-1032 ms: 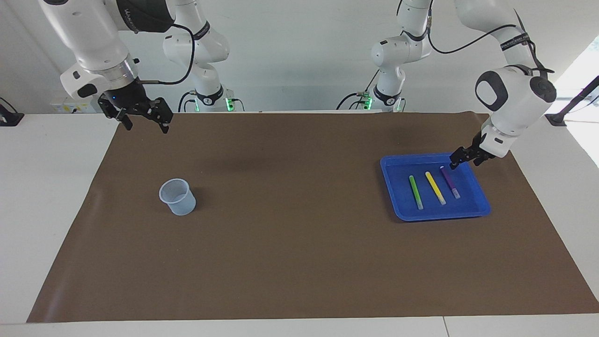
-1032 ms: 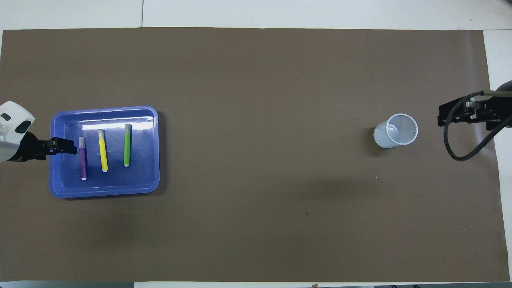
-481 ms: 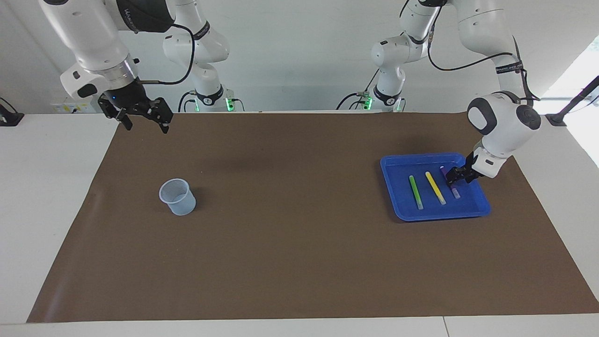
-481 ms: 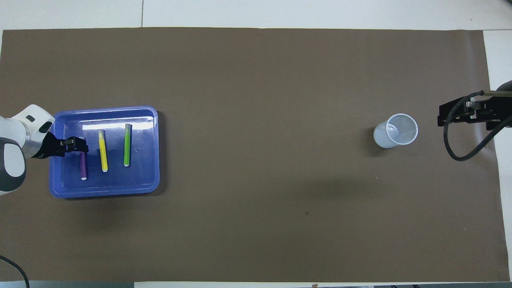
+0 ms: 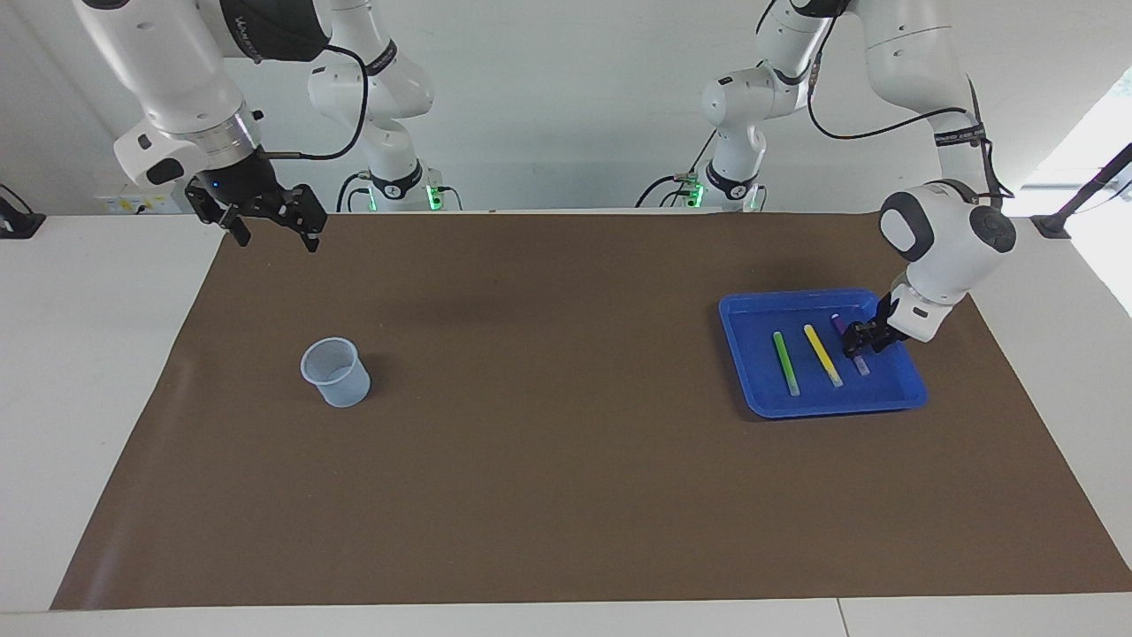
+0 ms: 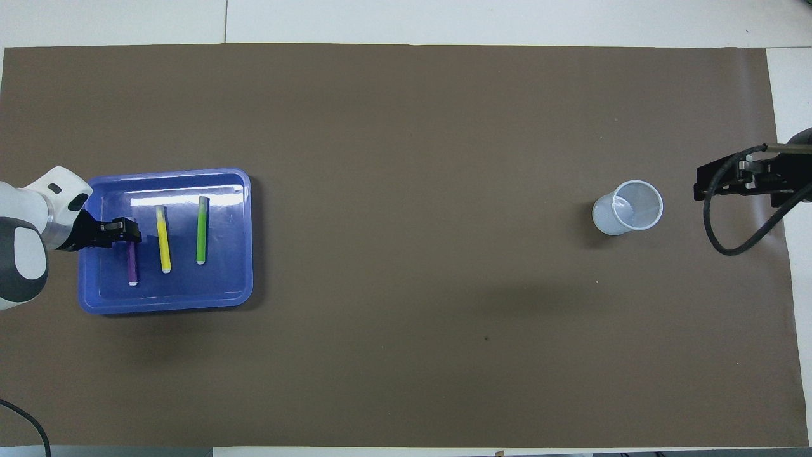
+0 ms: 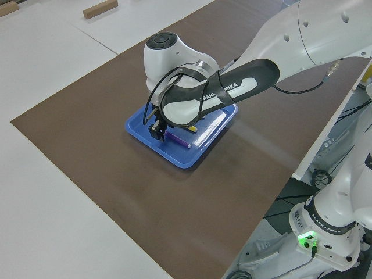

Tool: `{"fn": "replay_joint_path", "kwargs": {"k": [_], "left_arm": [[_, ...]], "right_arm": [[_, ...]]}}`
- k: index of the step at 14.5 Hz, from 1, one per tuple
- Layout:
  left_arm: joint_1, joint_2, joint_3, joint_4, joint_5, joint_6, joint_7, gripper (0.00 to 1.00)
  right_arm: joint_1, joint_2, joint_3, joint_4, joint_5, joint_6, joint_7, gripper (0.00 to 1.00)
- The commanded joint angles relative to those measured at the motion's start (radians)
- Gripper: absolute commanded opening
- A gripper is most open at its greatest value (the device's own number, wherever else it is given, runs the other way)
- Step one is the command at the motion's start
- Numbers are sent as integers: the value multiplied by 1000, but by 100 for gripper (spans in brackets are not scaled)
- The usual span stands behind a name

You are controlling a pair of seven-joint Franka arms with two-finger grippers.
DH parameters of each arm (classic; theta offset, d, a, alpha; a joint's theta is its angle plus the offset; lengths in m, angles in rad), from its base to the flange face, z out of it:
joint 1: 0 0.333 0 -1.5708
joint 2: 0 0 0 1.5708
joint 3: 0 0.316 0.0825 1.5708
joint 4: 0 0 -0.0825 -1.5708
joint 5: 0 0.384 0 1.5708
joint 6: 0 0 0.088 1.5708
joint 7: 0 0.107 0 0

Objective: Transfer and insert pens with both arms
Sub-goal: 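Lower the left gripper onto the purple pen in the tray and grasp it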

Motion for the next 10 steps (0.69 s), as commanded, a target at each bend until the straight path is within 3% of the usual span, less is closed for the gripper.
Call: {"fn": "replay_joint_path", "kwargs": {"k": [1, 5, 8, 10], "left_arm": [[-12, 9, 6, -19, -4, 29, 13, 56], [-10, 10, 6, -19, -1, 29, 13, 36], [-10, 10, 6, -16, -1, 27, 13, 1], [-10, 13, 6, -11, -1, 27, 13, 0]], "right_arm": [[-12, -16, 7, -18, 15, -3, 7, 100], [-12, -16, 7, -18, 15, -5, 7, 100], [-12, -16, 7, -18, 16, -5, 7, 100], [-12, -16, 7, -18, 16, -3, 7, 100]]}}
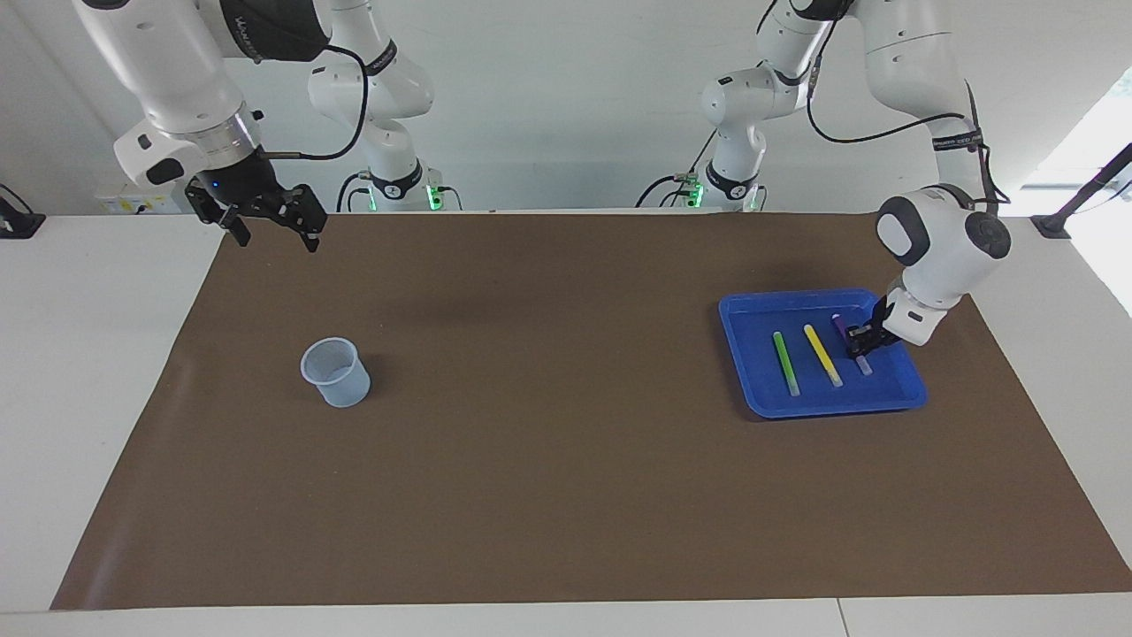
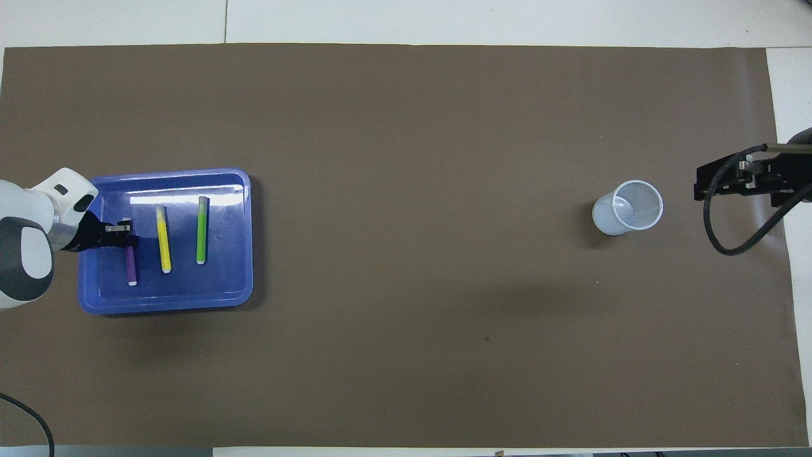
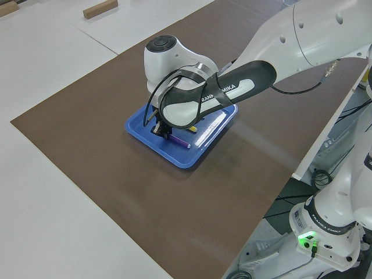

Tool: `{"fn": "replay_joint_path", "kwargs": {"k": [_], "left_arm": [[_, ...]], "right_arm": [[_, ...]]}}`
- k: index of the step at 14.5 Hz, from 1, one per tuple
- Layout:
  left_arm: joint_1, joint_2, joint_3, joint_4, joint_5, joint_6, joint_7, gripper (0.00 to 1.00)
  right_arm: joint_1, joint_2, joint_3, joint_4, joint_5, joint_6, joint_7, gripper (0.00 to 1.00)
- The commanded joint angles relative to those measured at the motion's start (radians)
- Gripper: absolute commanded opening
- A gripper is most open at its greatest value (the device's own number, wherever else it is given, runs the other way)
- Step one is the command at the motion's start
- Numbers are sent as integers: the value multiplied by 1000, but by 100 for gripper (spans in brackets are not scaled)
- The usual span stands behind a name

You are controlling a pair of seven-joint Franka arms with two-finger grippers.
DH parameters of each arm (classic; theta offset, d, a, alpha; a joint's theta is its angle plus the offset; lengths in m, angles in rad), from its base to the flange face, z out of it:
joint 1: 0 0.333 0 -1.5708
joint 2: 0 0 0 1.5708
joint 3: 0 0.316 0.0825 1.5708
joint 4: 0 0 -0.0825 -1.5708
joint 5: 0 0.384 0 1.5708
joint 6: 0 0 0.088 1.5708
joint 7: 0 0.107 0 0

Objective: Transfer and insert pens with both arms
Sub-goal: 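Lower the left gripper onto the purple pen in the tray and grasp it, then lift the purple pen with the left gripper while the right gripper approaches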

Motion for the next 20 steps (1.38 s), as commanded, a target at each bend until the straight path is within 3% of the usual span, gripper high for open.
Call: {"fn": "replay_joint_path", "kwargs": {"k": [1, 5, 10, 13, 17, 20], "left_arm": [[-8, 0, 5, -11, -1, 23, 11, 0], [-8, 0, 5, 15, -1, -9, -2, 0], [-15, -3, -2, 223, -10, -305, -141, 0], [-49, -15, -8, 296, -28, -424, -280, 0], [-83, -54, -28, 356, -159, -555, -559, 0], [-83, -100, -61, 354, -315, -586, -783, 0]], "right_arm": [[-12, -16, 7, -18, 15, -3, 7, 100], [-12, -16, 7, -18, 15, -3, 7, 100], [-12, -16, 7, -18, 16, -3, 7, 100], [-12, -16, 7, -18, 16, -3, 7, 100], [-12, -18, 7, -19, 15, -16, 0, 100], [0, -18, 14, -18, 15, -22, 0, 100]]}}
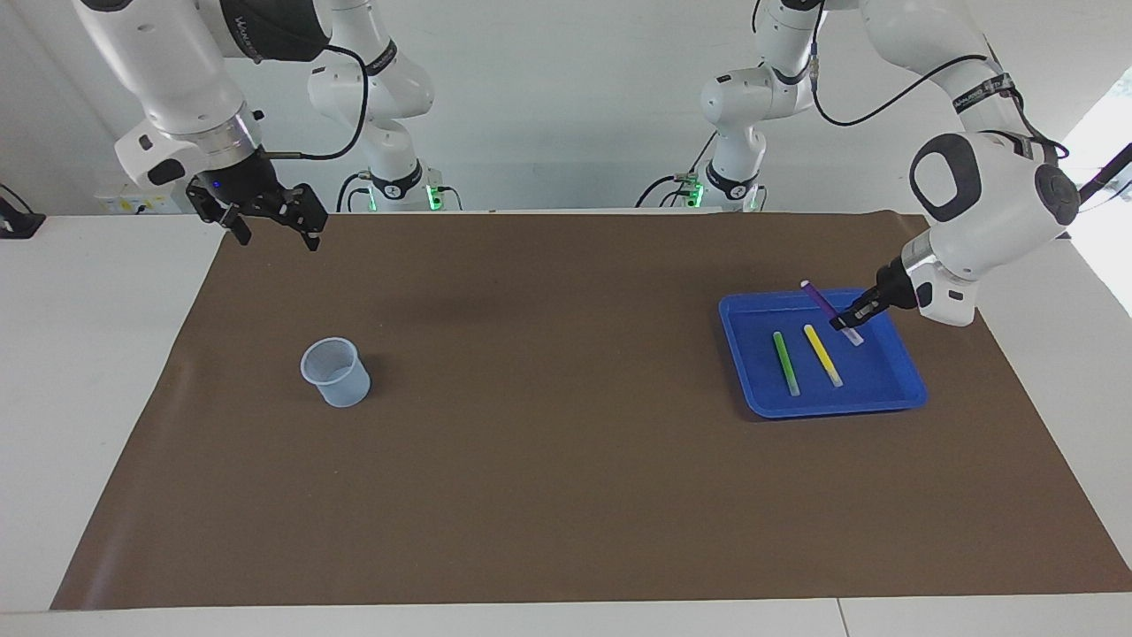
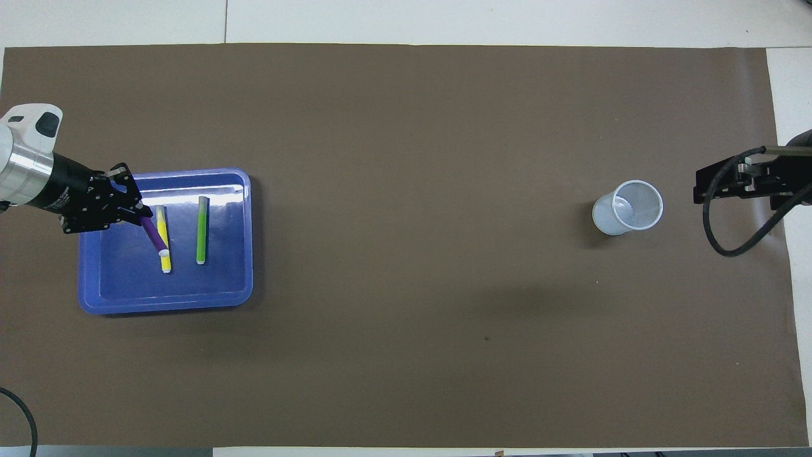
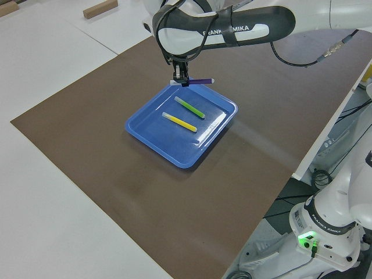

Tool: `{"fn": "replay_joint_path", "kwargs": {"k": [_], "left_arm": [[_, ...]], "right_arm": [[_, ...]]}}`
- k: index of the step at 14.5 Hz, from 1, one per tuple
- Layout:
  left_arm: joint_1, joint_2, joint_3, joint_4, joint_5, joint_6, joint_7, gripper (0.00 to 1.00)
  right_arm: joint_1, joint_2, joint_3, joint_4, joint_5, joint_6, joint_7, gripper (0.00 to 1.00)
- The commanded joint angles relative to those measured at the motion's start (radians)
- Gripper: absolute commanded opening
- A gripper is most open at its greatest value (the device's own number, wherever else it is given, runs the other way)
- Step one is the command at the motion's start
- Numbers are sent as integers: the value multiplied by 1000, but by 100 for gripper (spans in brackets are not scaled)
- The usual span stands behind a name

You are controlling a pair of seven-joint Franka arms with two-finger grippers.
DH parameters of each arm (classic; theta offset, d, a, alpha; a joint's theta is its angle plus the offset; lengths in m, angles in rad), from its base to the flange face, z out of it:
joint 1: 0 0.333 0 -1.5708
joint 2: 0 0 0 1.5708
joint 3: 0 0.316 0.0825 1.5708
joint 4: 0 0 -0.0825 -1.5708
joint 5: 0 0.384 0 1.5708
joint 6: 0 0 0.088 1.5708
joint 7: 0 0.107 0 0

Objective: Transfer and insert pens with both arms
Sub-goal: 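Lift the purple pen with the left gripper while the right gripper approaches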

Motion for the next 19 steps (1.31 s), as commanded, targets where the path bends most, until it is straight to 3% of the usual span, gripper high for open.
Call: {"fn": "replay_joint_path", "kwargs": {"k": [1, 6, 10, 15, 19], "left_arm": [[0, -49, -29, 0, -124, -49, -190, 0], [0, -91, -104, -5, -253, -10, -502, 0], [-3, -123, -106, -17, -414, 4, -681, 0], [-122, -177, -109, -88, -540, 154, -870, 0], [-208, -203, -109, -146, -586, 245, -936, 0]], "right_arm": [[1, -18, 13, -19, 18, -1, 3, 100], [-5, -13, 88, -18, 228, 71, 137, 100], [-4, -9, 213, -25, 363, 194, 328, 100], [-2, -3, 333, -51, 553, 352, 495, 100], [-1, 56, 433, -50, 636, 482, 544, 100]]}}
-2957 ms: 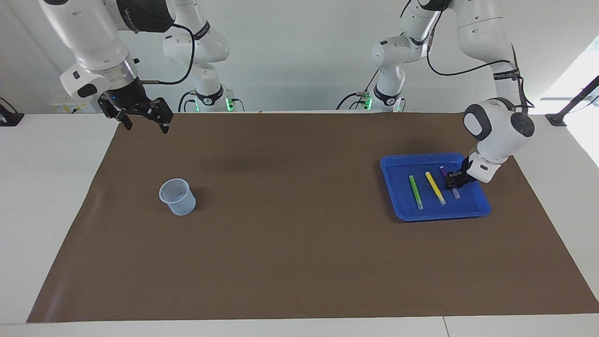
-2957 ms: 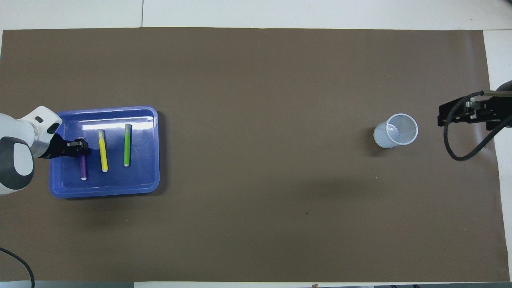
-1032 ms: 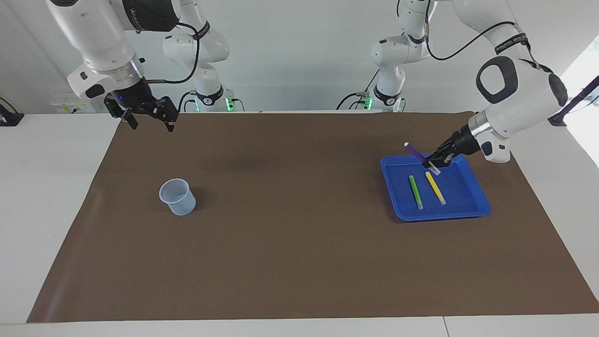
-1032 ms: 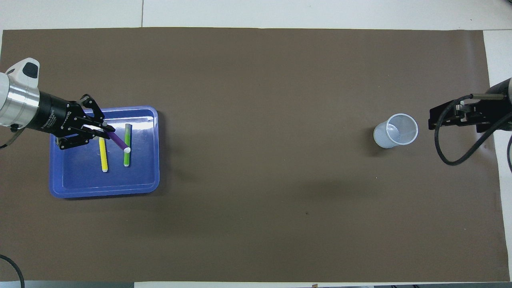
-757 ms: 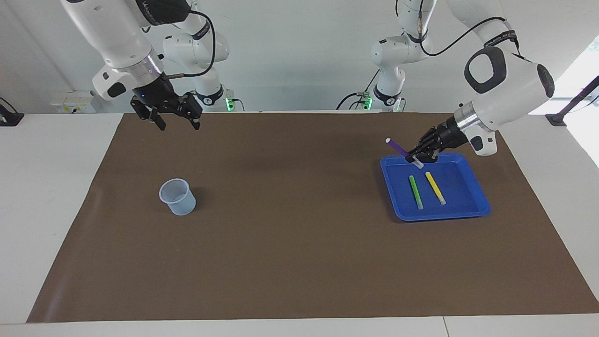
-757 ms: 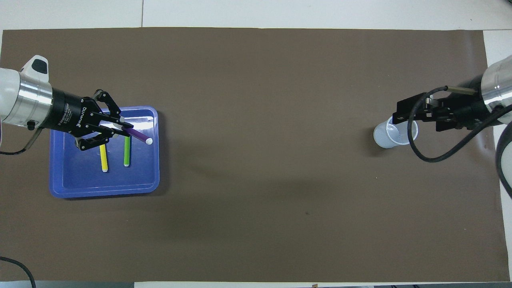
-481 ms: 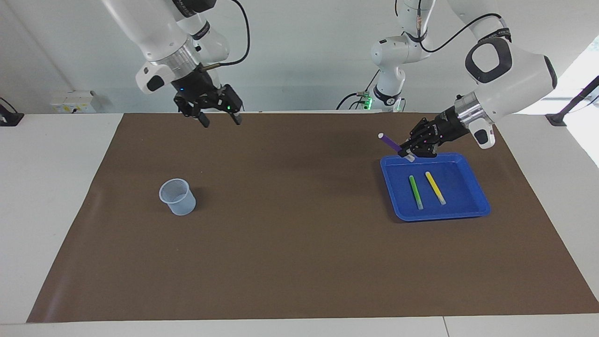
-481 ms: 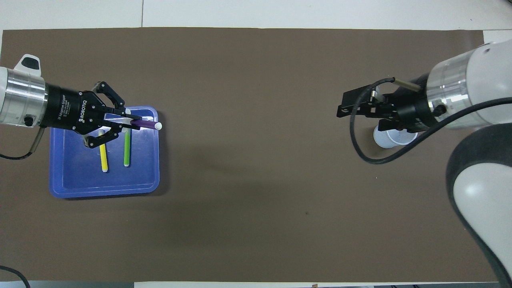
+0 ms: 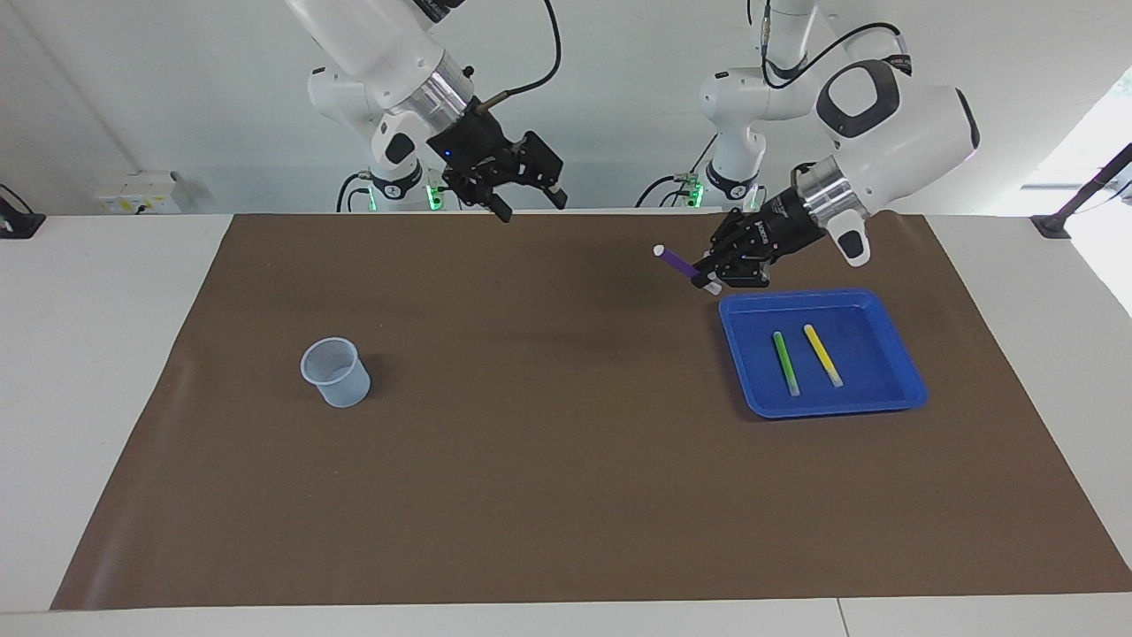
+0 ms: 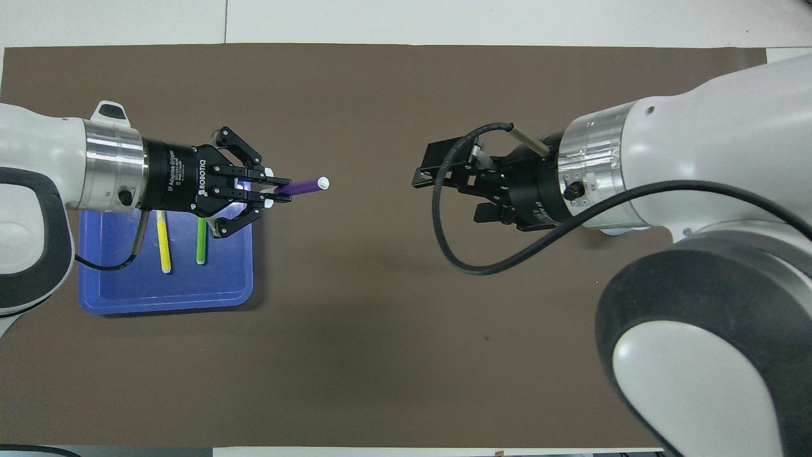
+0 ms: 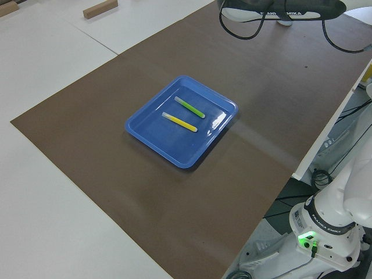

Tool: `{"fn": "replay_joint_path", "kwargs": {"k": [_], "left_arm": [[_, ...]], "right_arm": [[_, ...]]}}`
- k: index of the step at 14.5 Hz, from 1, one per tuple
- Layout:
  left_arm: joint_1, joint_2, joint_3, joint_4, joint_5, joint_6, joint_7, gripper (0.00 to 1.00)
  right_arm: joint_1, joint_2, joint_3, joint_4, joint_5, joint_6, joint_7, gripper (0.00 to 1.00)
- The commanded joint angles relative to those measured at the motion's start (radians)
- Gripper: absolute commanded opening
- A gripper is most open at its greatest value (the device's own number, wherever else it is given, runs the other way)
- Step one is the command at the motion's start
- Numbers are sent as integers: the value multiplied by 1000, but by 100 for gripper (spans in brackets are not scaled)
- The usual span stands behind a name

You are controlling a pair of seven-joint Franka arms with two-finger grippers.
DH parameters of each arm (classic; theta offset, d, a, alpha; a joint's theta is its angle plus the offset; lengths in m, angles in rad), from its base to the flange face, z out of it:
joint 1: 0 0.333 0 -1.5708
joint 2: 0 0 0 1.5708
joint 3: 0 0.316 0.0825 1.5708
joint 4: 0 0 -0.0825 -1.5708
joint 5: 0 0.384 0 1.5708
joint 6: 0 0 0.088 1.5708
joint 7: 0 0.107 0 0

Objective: Transfer and insert pens with both arms
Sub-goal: 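Lift the purple pen with the left gripper while the right gripper approaches, then grasp the purple pen tip with the right gripper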

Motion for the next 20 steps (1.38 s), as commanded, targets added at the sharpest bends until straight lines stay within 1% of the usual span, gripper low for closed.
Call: {"fn": "replay_joint_path", "kwargs": {"k": [1, 2, 3, 5, 7, 10, 13, 14, 16, 20], "left_arm": [[-47, -67, 10, -102, -94, 81, -25, 0], [-58, -82, 10, -127, -120, 92, -25, 0], [-75, -91, 10, -135, -122, 93, -30, 0], [-86, -94, 10, -138, -137, 98, -60, 0], [-87, -99, 9, -139, -142, 102, -94, 0], [-96, -101, 9, -141, -150, 113, -99, 0], [-107, -105, 9, -156, -151, 145, -105, 0], [-113, -107, 9, -159, -159, 153, -106, 0], [-113, -108, 9, -162, -162, 161, -106, 0], [-115, -108, 9, -162, -164, 162, -112, 0]], "right_arm": [[-11, 54, 74, -3, 29, 96, 39, 100], [-8, 75, 93, 4, 20, 123, 41, 100], [-4, 94, 103, 10, 6, 139, 41, 100], [-5, 132, 148, 22, -89, 153, 38, 100], [-5, 142, 173, 30, -140, 153, 31, 100], [-5, 146, 197, 31, -149, 154, 31, 100], [-4, 152, 200, 48, -171, 156, 31, 98], [-4, 158, 200, 51, -171, 171, 31, 96], [-4, 160, 202, 51, -171, 215, 31, 95], [-4, 162, 208, 50, -171, 248, 27, 95]]}}
